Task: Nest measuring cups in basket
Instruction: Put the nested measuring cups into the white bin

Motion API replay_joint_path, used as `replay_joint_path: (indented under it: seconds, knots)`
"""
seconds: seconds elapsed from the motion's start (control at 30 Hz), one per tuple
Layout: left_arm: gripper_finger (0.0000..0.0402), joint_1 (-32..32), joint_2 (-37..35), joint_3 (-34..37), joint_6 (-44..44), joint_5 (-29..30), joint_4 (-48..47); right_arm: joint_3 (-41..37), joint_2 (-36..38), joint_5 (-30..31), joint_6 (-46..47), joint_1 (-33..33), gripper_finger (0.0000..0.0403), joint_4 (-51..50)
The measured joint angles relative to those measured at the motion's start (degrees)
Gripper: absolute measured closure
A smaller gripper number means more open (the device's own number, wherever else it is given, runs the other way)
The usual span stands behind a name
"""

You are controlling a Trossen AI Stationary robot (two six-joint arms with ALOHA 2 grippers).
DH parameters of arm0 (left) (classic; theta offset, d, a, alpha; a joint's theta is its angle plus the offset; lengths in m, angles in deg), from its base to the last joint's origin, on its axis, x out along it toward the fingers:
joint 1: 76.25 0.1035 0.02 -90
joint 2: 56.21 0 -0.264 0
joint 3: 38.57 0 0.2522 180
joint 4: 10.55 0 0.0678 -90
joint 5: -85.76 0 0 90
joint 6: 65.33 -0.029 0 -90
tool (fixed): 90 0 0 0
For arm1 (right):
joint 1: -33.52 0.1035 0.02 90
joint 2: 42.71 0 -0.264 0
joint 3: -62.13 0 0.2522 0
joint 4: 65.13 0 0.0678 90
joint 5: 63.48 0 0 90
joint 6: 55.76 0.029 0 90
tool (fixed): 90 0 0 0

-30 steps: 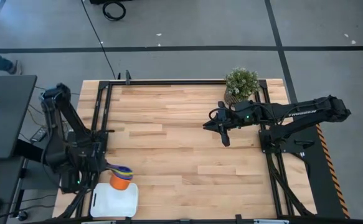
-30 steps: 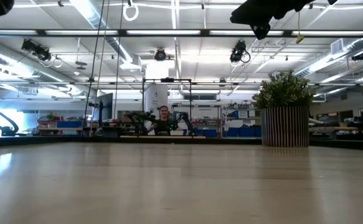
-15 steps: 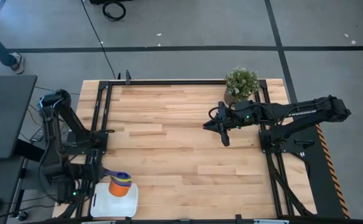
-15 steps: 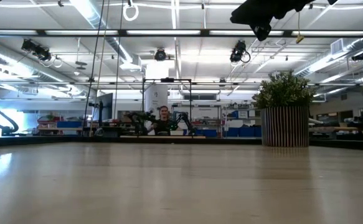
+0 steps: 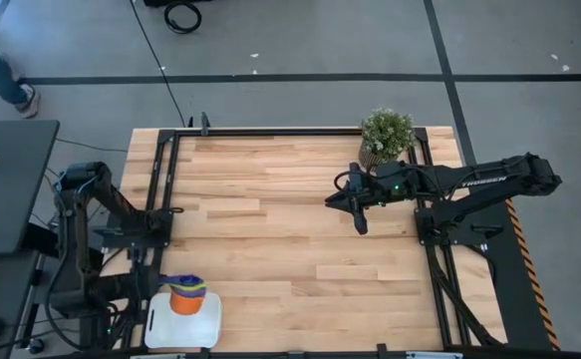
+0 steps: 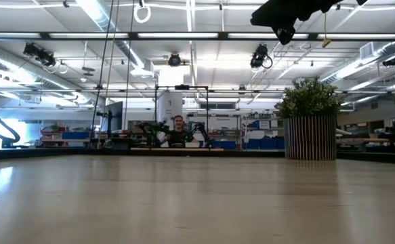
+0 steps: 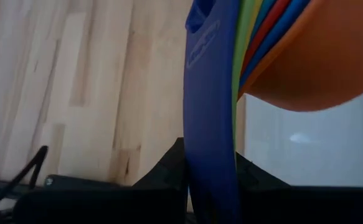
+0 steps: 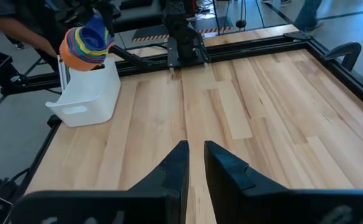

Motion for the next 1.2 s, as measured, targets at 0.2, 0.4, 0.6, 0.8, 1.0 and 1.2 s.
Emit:
replay_joint_path:
  seconds: [0.2,0.4,0.6,0.8,1.0,1.2]
  knots:
    - [0.0354,-0.5,0.1,0.2,4.1,-1.2,0.5,0.0,0.0,0.0,-0.1,0.0,0.0346,0.1]
    - [0.0354,-0.5,0.1,0.2,2.8,-2.3,0.6,0.0,0.0,0.0,-0.5,0.0,0.0346,0.0]
    - [0.0354,-0.5,0.1,0.2,2.0,-2.9,0.6,0.0,0.0,0.0,-0.7,0.0,0.0346,0.0]
    - [0.0354,0.6,0.1,0.2,0.2,-2.6,-0.4,0.0,0.0,0.0,-1.6,0.0,0.0346,0.0]
    - [0.0354,2.2,0.6,0.1,-0.2,-1.5,-3.7,0.0,0.0,1.5,-2.4,0.0,0.0346,0.1]
    - [0.0354,4.4,2.0,0.6,-1.6,0.8,-5.5,0.0,0.0,1.5,-3.3,0.0,0.0346,0.4]
